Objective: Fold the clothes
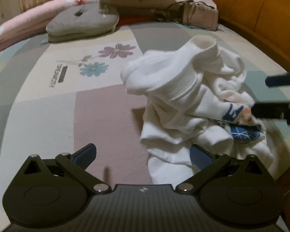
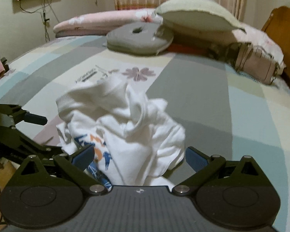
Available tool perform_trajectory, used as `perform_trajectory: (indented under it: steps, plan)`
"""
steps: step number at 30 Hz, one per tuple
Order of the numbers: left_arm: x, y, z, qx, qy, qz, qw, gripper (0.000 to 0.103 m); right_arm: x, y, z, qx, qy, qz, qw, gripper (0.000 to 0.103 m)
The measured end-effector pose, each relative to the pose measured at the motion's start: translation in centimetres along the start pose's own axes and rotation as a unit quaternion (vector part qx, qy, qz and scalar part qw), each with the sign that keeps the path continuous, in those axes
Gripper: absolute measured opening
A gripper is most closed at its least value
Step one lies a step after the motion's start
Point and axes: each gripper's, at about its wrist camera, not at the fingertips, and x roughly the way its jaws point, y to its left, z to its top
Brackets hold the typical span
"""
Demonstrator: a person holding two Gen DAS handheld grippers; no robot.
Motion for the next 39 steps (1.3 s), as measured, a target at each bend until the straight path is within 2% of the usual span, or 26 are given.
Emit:
perform_trajectory:
  steps: [4, 9, 14, 16, 17, 26, 35, 39]
  plan:
    - [-1.2, 0.2, 0.7, 0.016, -0.016, -0.011, 0.9997, 0.102, -0.2, 0.0, 1.3, -0.011, -0.003, 0.005, 1.000, 0.096]
    - [-2.2, 0.2, 1.4, 0.039, -0.033, -0.020, 0.9985, 0.101, 1.4, 0.1, 2.5, -0.024, 0.019, 0.016, 0.999, 0.071]
    - [-2.1, 0.3, 1.6, 0.046, -0.037, -0.029, 0.9979, 0.101, 3.3, -0.3, 3.5, -0.020, 0.028, 0.038, 0.999, 0.060]
    - [-1.8, 0.4, 1.7, 0.046, -0.035, -0.031, 0.9978, 0.101, 3.9, -0.6, 3.9, -0.019, 0.030, 0.045, 0.998, 0.039]
    - [-1.7, 0.4, 1.7, 0.046, -0.035, -0.032, 0.9978, 0.101, 3.8, -0.9, 4.0, -0.022, 0.030, 0.041, 0.998, 0.022]
    - [-1.3, -0.3, 2.2, 0.058, -0.042, -0.037, 0.9968, 0.100, 3.4, -4.0, 4.6, -0.050, 0.029, -0.005, 0.998, 0.015]
    - [-0.9, -1.8, 3.4, 0.075, -0.054, -0.050, 0.9945, 0.100, 2.6, -11.7, 3.9, -0.016, 0.048, -0.112, 0.992, 0.015]
    - [-0.7, -2.3, 3.9, 0.080, -0.057, -0.052, 0.9938, 0.100, 2.8, -14.6, 3.0, -0.002, 0.062, -0.184, 0.981, 0.015]
